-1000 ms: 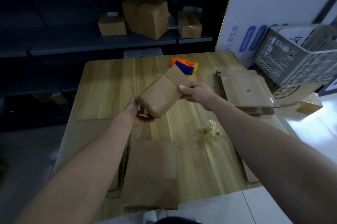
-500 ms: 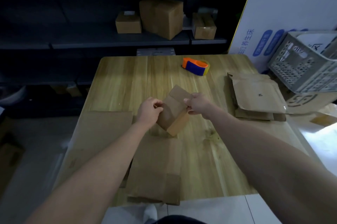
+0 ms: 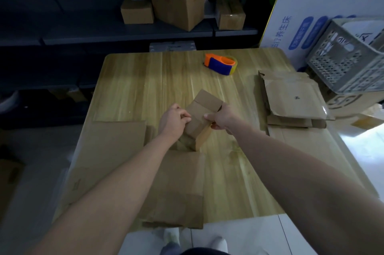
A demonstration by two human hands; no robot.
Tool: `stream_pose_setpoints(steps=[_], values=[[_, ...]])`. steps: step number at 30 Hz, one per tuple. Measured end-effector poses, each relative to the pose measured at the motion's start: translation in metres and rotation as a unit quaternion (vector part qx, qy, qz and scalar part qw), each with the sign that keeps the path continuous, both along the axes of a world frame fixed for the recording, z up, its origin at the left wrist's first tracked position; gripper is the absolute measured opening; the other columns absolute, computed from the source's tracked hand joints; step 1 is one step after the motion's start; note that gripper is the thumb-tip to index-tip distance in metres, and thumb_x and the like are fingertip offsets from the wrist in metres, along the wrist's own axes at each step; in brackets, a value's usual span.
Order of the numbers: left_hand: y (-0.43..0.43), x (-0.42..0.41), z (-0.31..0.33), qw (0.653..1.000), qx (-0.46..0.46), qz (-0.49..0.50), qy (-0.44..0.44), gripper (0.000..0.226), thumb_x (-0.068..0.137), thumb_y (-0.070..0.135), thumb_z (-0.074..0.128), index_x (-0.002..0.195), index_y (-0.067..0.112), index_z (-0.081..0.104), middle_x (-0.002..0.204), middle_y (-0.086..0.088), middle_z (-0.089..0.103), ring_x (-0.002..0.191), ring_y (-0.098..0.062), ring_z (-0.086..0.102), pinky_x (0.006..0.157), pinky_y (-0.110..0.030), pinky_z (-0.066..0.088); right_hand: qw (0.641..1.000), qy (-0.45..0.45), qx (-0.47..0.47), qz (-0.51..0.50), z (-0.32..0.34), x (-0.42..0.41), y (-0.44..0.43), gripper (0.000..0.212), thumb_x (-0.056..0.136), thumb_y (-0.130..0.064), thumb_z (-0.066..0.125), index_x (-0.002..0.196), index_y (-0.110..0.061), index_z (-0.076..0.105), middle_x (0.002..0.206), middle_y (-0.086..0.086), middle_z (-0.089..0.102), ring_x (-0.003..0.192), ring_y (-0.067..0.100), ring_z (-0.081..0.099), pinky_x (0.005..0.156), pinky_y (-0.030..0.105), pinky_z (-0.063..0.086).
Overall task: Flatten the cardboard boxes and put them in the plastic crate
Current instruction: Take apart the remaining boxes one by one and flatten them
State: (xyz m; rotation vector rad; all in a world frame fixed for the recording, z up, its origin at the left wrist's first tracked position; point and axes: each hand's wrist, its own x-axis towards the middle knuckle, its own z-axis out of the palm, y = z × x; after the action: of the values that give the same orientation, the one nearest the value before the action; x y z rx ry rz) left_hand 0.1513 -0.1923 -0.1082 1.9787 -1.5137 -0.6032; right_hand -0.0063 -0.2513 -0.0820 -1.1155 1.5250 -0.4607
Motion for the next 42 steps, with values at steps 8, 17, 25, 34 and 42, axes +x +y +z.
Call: stream_pose_setpoints(steps=[8, 17, 25, 34, 42], values=[[-0.01, -0.009, 0.001, 1.0, 0.01, 0.02, -0.008, 0.009, 0.088, 0.015, 0.064, 0.094, 0.013, 0.071, 0.102, 0.008, 0.05, 0.089, -0.009, 0.05, 0.073, -0.022, 0.037, 0.999, 0.039, 0.009, 0.03, -0.003, -0.002, -0.015, 0.055, 0.079, -0.016, 0.076, 0.129, -0.012, 0.051, 0.117, 0.011, 0.06, 0.103, 0.025, 0.06, 0.074, 0.034, 0.058], [-0.016, -0.017, 0.01, 0.996, 0.033, 0.004, -0.078, 0.007, 0.089, 0.012, 0.062, 0.084, 0.011, 0.067, 0.101, 0.002, 0.05, 0.088, -0.013, 0.05, 0.071, -0.025, 0.039, 0.998, 0.049, -0.004, 0.039, -0.003, -0.003, -0.014, 0.054, 0.08, -0.018, 0.075, 0.128, -0.011, 0.052, 0.109, 0.011, 0.061, 0.095, 0.024, 0.062, 0.078, 0.039, 0.058], [-0.003, -0.008, -0.002, 0.999, -0.031, 0.003, 0.01, 0.01, 0.088, 0.016, 0.063, 0.096, 0.014, 0.069, 0.097, 0.012, 0.049, 0.087, -0.007, 0.051, 0.066, -0.011, 0.032, 0.997, 0.059, -0.001, 0.048, 0.0, -0.004, -0.012, 0.055, 0.082, -0.019, 0.073, 0.131, -0.013, 0.049, 0.116, 0.011, 0.06, 0.1, 0.026, 0.061, 0.075, 0.037, 0.058], [-0.011, -0.016, 0.001, 0.997, -0.038, -0.002, -0.068, 0.011, 0.089, 0.006, 0.058, 0.084, 0.01, 0.067, 0.097, 0.0, 0.057, 0.099, -0.016, 0.046, 0.08, -0.023, 0.034, 0.995, 0.084, -0.002, 0.049, 0.0, -0.001, -0.012, 0.056, 0.082, -0.021, 0.073, 0.131, -0.01, 0.048, 0.11, 0.012, 0.061, 0.093, 0.027, 0.062, 0.071, 0.037, 0.057], [0.003, 0.001, -0.001, 0.992, 0.009, -0.013, 0.124, 0.022, 0.095, 0.003, 0.042, 0.078, 0.015, 0.05, 0.093, -0.002, 0.057, 0.091, -0.017, 0.049, 0.073, -0.023, 0.034, 0.99, 0.135, 0.02, 0.021, 0.003, 0.01, -0.011, 0.055, 0.083, -0.023, 0.072, 0.128, -0.001, 0.048, 0.084, 0.012, 0.057, 0.087, 0.031, 0.066, 0.071, 0.04, 0.059]])
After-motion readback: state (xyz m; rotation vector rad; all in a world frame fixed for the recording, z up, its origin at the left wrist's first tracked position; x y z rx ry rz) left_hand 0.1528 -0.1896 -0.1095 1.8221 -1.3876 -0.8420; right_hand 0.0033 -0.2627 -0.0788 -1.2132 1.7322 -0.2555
